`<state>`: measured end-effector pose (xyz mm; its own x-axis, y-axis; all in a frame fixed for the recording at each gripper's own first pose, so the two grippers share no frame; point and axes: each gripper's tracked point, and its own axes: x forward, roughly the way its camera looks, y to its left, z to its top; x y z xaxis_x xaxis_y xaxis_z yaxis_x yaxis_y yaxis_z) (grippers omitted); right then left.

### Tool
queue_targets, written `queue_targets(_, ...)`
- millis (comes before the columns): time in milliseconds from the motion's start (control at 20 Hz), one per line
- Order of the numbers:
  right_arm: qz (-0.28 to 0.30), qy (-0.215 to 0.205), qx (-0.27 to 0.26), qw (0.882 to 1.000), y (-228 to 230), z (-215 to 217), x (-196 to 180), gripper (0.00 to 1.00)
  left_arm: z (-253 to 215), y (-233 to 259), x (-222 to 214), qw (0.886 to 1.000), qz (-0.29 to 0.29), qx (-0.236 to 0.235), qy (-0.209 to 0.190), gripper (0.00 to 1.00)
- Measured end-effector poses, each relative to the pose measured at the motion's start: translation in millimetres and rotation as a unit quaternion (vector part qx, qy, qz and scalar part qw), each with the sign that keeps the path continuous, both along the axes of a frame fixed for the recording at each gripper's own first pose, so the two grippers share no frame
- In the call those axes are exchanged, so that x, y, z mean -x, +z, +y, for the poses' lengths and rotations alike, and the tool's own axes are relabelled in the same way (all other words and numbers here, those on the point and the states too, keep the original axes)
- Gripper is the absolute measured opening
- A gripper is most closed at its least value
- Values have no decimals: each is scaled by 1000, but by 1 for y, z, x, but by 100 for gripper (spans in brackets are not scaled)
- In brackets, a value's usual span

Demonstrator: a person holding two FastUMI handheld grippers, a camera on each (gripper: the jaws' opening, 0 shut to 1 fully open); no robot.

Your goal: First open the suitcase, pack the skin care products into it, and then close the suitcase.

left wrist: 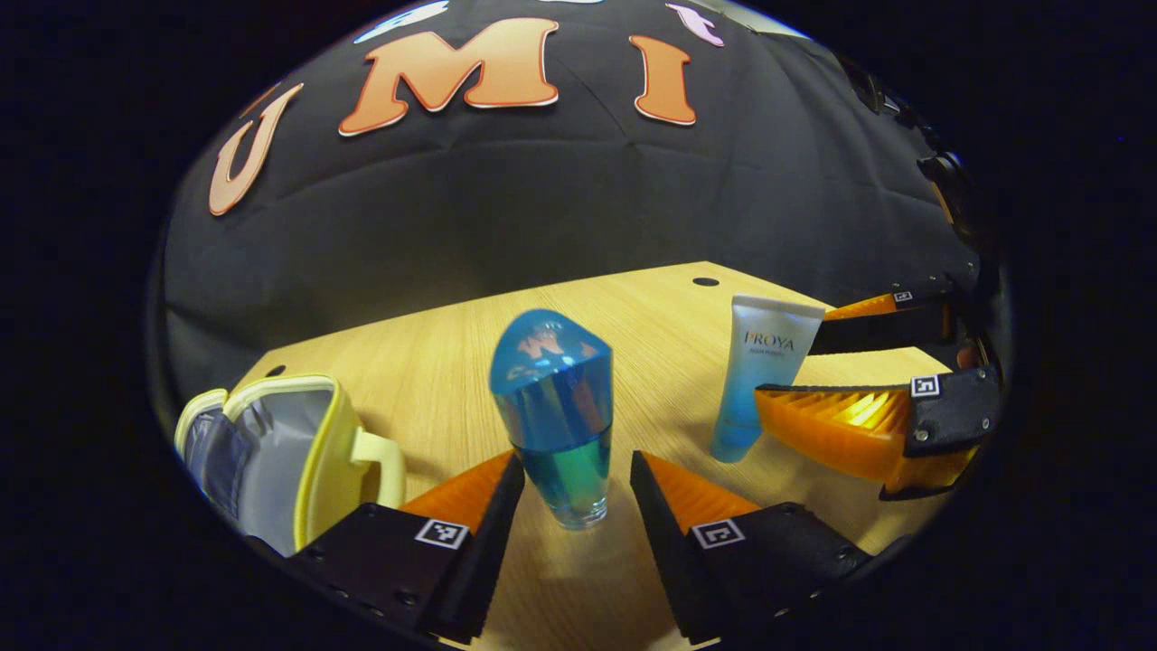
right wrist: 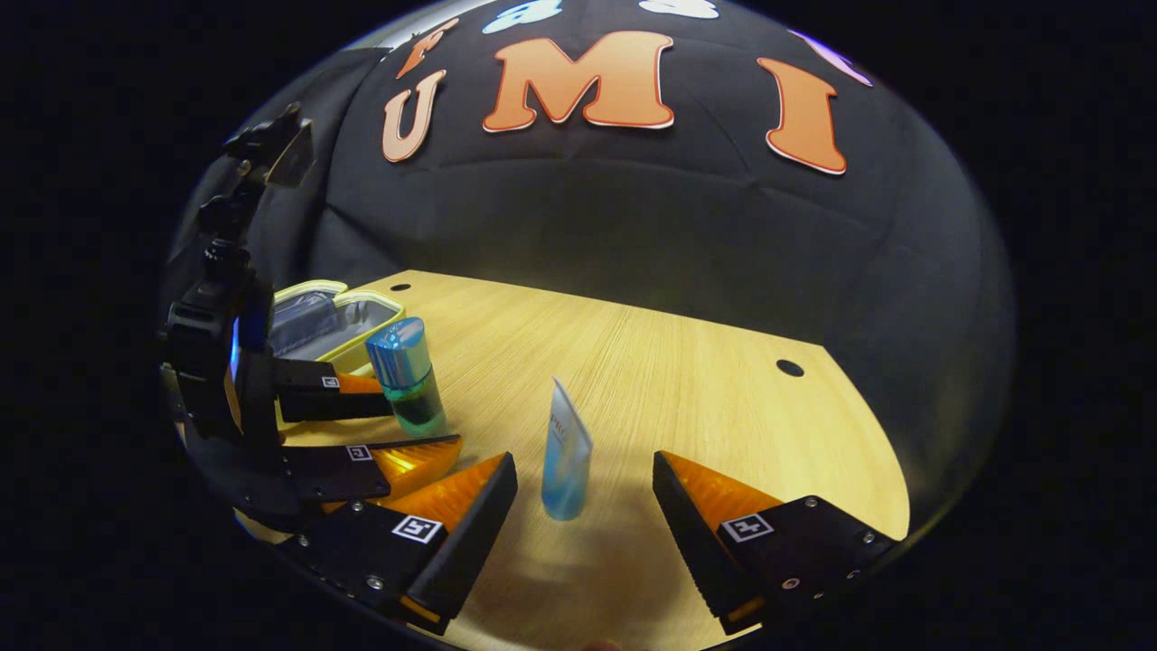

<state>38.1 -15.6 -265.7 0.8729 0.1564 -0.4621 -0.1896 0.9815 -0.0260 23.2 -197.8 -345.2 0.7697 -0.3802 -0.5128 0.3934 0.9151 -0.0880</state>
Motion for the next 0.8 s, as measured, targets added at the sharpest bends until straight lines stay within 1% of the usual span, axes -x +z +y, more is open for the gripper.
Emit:
queue_targets(50,4,2,-2,1000,-5,2,-1,96,-1,-7,0,1000,1,0,4,72)
queue_targets(100,10,5,-8,1000,-11,5,-3,97,2,-3,-4,1000,1,-1,7,63)
queue_targets(150,16,9,-18,1000,-16,8,-6,97,4,-4,-6,1000,-1,2,11,58)
queue_targets(200,27,11,-27,999,-21,11,-7,97,3,-4,-4,1000,-2,10,11,46)
queue_targets(300,32,13,-36,999,-23,14,-7,93,1,-3,-5,1000,1,15,7,46)
queue_targets(350,36,19,-42,998,-25,19,-8,91,1,-2,-3,1000,6,16,6,43)
queue_targets(400,45,23,-46,998,-28,23,-7,83,3,-1,-1,1000,8,20,8,43)
queue_targets(450,51,24,-47,997,-31,23,-7,78,4,-1,0,1000,11,23,8,43)
queue_targets(500,50,22,-44,998,-32,22,-10,68,7,0,1,1000,12,20,9,43)
queue_targets(550,48,18,-46,998,-30,20,-10,63,10,1,2,1000,11,19,10,43)
queue_targets(600,49,14,-54,997,-31,20,-12,43,11,4,1,1000,9,23,14,43)
queue_targets(750,59,12,-71,996,-26,26,-12,39,15,15,-1,1000,6,25,11,43)
queue_targets(800,60,15,-76,995,-22,30,-11,37,18,22,-2,1000,0,29,13,41)
